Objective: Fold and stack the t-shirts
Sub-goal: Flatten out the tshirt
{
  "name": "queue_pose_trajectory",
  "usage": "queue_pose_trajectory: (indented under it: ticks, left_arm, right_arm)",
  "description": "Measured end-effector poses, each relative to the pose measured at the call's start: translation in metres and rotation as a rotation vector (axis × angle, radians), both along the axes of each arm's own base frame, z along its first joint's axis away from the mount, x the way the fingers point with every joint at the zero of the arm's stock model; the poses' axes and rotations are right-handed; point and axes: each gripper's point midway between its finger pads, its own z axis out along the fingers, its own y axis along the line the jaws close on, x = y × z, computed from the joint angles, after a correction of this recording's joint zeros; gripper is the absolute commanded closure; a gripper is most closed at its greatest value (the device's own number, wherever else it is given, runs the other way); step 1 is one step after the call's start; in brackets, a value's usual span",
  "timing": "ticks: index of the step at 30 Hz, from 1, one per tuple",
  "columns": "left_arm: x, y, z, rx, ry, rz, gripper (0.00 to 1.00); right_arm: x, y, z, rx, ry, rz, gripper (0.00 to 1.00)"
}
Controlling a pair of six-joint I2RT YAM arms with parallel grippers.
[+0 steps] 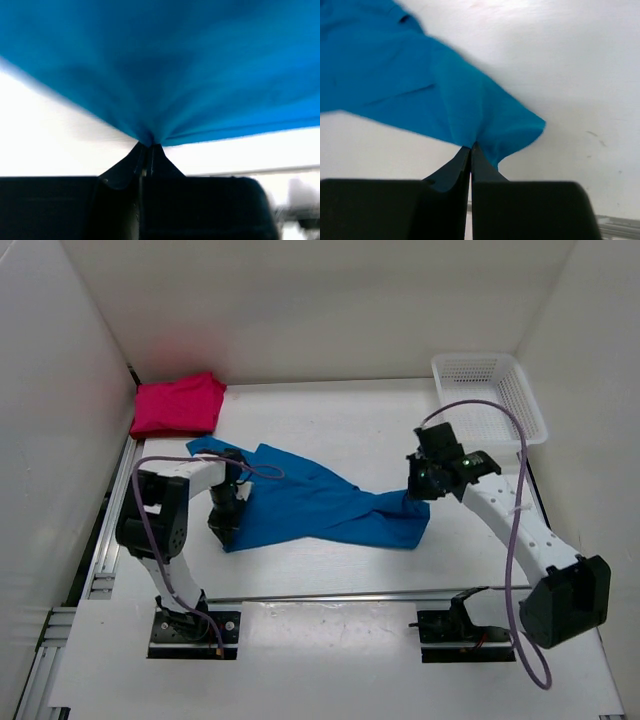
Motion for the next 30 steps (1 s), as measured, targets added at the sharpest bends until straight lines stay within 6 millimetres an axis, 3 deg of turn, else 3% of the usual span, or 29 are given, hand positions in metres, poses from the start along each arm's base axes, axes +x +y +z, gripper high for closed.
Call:
queue_pose_trajectory:
  ticks: [3,5,7,9,10,11,13,16,20,21,23,24,26,30]
  left_arm:
    - [0.014,0.027,0.011,0.027,-0.087,0.092,0.9]
    - [0.022,0.045,0.029,0.042,-0.165,0.158,0.9]
    - [0.027,0.063,0.048,0.073,-0.243,0.209,0.9]
    - [0.027,0.073,0.065,0.102,-0.305,0.228,0.9]
    - [0.026,0.075,0.069,0.11,-0.322,0.228,0.9]
    - [0.023,0.076,0.071,0.115,-0.332,0.227,0.9]
    - [0.012,0.076,0.068,0.121,-0.315,0.224,0.9]
    - [-0.008,0.076,0.053,0.129,-0.248,0.217,0.9]
    - [-0.025,0.076,0.043,0.134,-0.191,0.213,0.9]
    - [-0.026,0.076,0.042,0.133,-0.19,0.214,0.9]
    - [-0.026,0.075,0.042,0.128,-0.19,0.214,0.9]
    - [-0.025,0.075,0.042,0.125,-0.191,0.214,0.9]
    - [-0.025,0.074,0.042,0.123,-0.192,0.215,0.9]
    - [-0.025,0.074,0.042,0.12,-0.191,0.215,0.9]
  right_arm:
    - [-0.045,0.039,-0.007,0.012,0.041,0.199,1.0]
    - [-0.094,0.063,-0.024,0.005,0.132,0.356,1.0]
    - [-0.145,0.072,-0.045,-0.022,0.261,0.475,1.0]
    - [-0.189,0.061,-0.068,-0.074,0.406,0.512,0.76]
    - [-0.204,0.052,-0.077,-0.107,0.467,0.508,0.59]
    - [-0.219,0.043,-0.085,-0.141,0.524,0.502,0.34]
    - [-0.238,0.029,-0.091,-0.194,0.596,0.486,0.22]
    - [-0.241,0.028,-0.087,-0.178,0.586,0.452,0.18]
    - [-0.231,0.045,-0.064,-0.009,0.439,0.41,0.16]
    - [-0.227,0.049,-0.058,0.04,0.401,0.398,0.29]
    - [-0.219,0.053,-0.053,0.125,0.356,0.336,0.43]
    - [-0.213,0.052,-0.055,0.149,0.354,0.285,0.5]
    - [-0.2,0.047,-0.069,0.171,0.381,0.16,0.51]
    - [-0.196,0.031,-0.106,0.138,0.509,-0.015,0.48]
